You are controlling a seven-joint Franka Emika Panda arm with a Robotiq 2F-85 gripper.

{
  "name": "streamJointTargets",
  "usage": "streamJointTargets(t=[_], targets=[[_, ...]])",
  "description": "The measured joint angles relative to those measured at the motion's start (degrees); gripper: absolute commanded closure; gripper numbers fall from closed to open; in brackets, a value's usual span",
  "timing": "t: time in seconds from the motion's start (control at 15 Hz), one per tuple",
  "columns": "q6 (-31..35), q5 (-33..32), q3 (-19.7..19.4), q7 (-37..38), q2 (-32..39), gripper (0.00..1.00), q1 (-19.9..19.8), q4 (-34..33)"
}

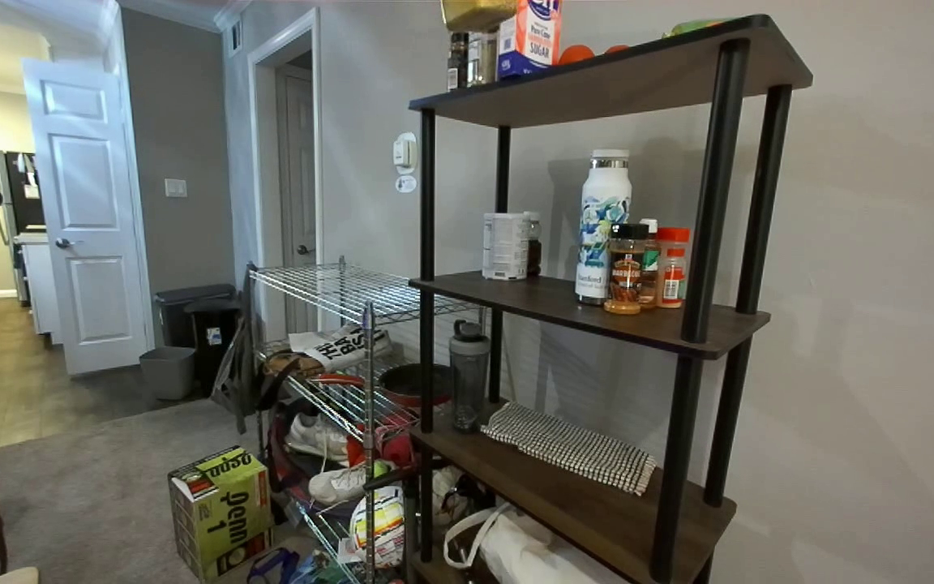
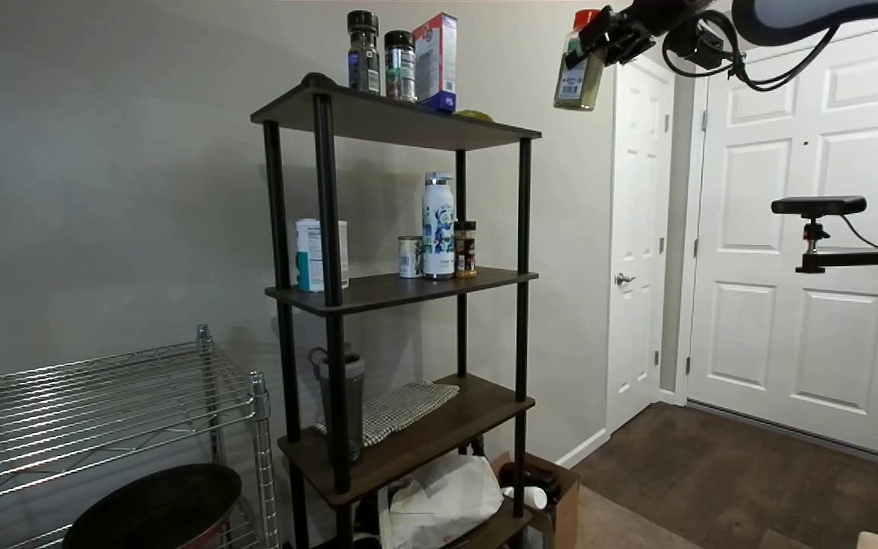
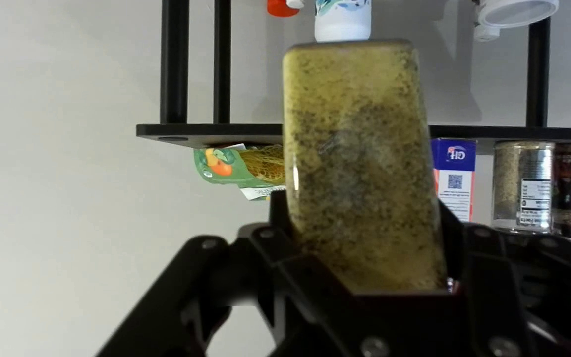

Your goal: Put the spice bottle on the top shelf

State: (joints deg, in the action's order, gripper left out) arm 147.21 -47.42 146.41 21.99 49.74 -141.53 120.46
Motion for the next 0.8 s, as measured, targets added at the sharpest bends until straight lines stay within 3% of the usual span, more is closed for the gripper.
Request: streamJointTargets(t=[0.33,0.8], targets=[[0.6,2.0,-0.6,1.3,-4.5,0.61,3.2,-3.7],[7.0,2.0,-3.5,6.9,-13.6,0.61,3.6,-10.7]])
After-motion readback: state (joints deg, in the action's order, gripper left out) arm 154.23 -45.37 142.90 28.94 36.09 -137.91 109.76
